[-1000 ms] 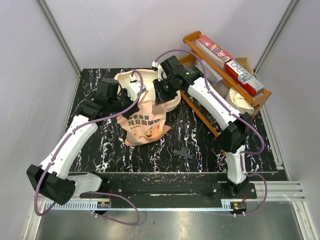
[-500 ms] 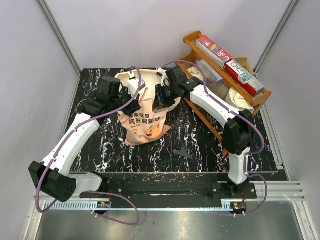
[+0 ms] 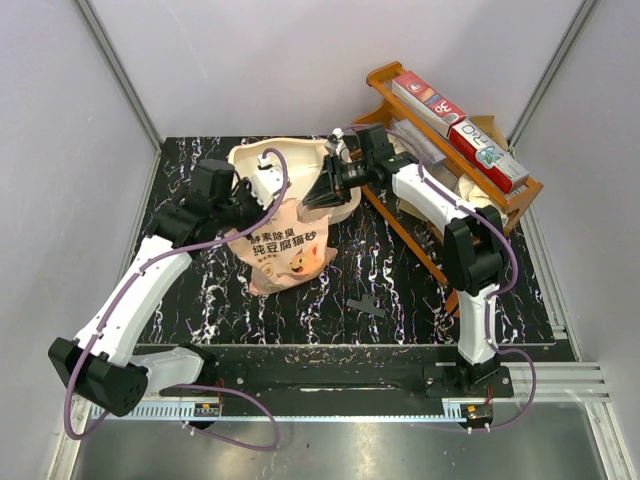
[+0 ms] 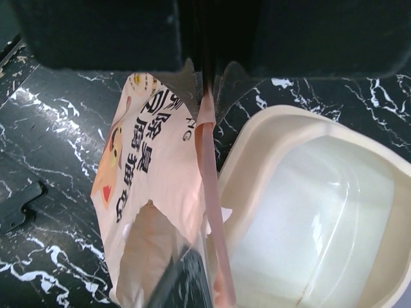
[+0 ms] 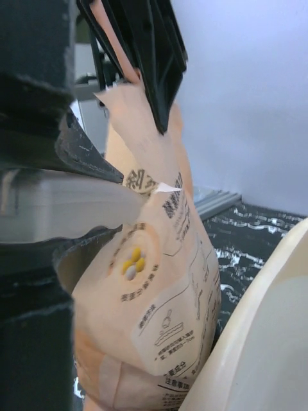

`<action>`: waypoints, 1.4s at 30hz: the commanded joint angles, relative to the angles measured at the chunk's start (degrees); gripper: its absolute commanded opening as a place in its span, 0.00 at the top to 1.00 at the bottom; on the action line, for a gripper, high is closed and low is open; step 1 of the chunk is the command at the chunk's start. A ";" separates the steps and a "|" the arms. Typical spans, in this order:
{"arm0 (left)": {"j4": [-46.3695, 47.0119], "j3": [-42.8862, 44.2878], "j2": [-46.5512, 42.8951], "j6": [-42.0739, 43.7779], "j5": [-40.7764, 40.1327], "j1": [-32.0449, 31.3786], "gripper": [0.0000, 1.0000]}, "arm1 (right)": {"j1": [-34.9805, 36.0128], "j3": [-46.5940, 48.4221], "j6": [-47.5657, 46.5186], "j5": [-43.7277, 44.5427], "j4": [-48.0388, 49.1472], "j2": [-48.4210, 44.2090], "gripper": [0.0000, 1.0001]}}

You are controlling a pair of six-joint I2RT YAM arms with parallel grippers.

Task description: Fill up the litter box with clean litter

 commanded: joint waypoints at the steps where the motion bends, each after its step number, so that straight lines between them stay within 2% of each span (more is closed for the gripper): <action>1: 5.79 2.53 -6.72 5.98 -3.24 1.31 1.00 | -3.20 1.43 10.02 -8.54 10.82 0.00 1.00; 16: 1.74 3.15 -11.64 10.64 -6.15 6.32 1.00 | -5.14 1.26 13.45 -8.01 13.72 -0.44 1.00; 22: 0.43 2.53 -12.52 11.96 -5.97 6.85 1.00 | -5.40 -3.57 23.02 -12.31 23.20 2.54 1.00; 29: -0.10 2.80 -12.70 12.58 -6.58 6.94 1.00 | -6.02 -6.04 26.99 -13.63 29.27 3.60 1.00; 42: -0.46 1.04 -14.46 13.37 -8.52 8.43 1.00 | -8.30 -4.81 26.55 -12.58 29.28 1.49 1.00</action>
